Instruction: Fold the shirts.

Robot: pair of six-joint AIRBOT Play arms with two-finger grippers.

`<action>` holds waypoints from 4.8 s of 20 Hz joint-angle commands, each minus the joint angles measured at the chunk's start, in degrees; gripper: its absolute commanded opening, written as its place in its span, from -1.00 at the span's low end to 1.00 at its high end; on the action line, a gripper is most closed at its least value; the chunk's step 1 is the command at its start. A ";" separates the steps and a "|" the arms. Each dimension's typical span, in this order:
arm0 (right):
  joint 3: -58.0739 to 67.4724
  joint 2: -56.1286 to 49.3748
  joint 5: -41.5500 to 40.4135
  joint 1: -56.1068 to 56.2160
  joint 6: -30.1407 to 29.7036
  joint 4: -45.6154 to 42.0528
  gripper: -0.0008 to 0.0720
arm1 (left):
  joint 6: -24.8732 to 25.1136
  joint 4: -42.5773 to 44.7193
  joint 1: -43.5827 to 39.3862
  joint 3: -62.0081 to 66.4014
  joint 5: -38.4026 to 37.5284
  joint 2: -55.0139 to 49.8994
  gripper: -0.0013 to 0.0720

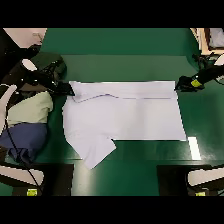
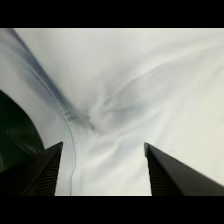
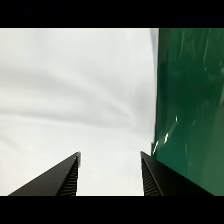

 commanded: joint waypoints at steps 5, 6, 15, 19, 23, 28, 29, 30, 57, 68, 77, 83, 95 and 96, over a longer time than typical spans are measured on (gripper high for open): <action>-10.56 13.81 6.84 -5.90 -1.51 1.11 0.20 | -8.85 2.56 1.49 -21.42 -2.05 21.00 0.66; -12.66 15.76 6.32 -6.71 -1.99 1.97 0.20 | -10.34 2.29 1.49 -27.67 -2.19 25.27 0.66; -17.59 19.41 3.52 -9.29 -4.48 8.44 0.20 | -12.50 -7.37 1.49 -56.87 -1.86 43.89 0.66; -17.59 19.41 3.65 -9.29 -4.48 8.44 0.20 | -12.48 -8.37 1.49 -59.43 -0.04 43.82 0.66; -17.59 19.41 3.65 -9.29 -4.48 8.46 0.20 | -10.64 -13.29 1.42 -60.78 5.84 43.65 0.66; -17.59 19.41 3.67 -9.29 -4.48 8.39 0.20 | -14.01 -14.64 -8.35 -60.85 15.17 43.65 -0.37; -17.59 19.41 4.26 -9.29 -4.48 8.31 0.20 | -14.03 -15.63 -10.01 -60.85 16.31 43.67 -0.68; -17.62 19.41 5.44 -9.60 -4.50 7.82 0.20 | -13.97 -16.20 -10.78 -60.63 16.20 43.67 -0.89; -48.76 26.56 4.92 -16.04 -9.57 0.04 -0.94 | -9.14 -9.20 -10.75 -51.10 3.02 44.04 -0.90; -36.98 42.91 12.41 -21.31 -5.77 -2.56 -0.94 | -14.56 -8.68 -10.75 -33.64 -5.33 53.16 -0.90; -15.54 17.40 2.58 -9.92 -3.61 2.38 -0.94 | -8.98 -5.84 -9.90 -18.08 15.56 23.06 -0.89; -3.39 3.61 -2.80 -6.36 -1.20 3.69 -0.18 | -9.57 -6.21 -8.68 -13.60 24.87 13.46 0.20; -6.91 -2.64 6.23 -20.52 -14.08 13.27 0.58 | -9.88 -5.68 -9.97 -8.04 10.45 13.77 -0.87; -8.15 -3.76 6.32 -21.29 -15.13 14.67 0.54 | -9.90 -5.86 -10.51 -8.04 10.84 13.77 -0.88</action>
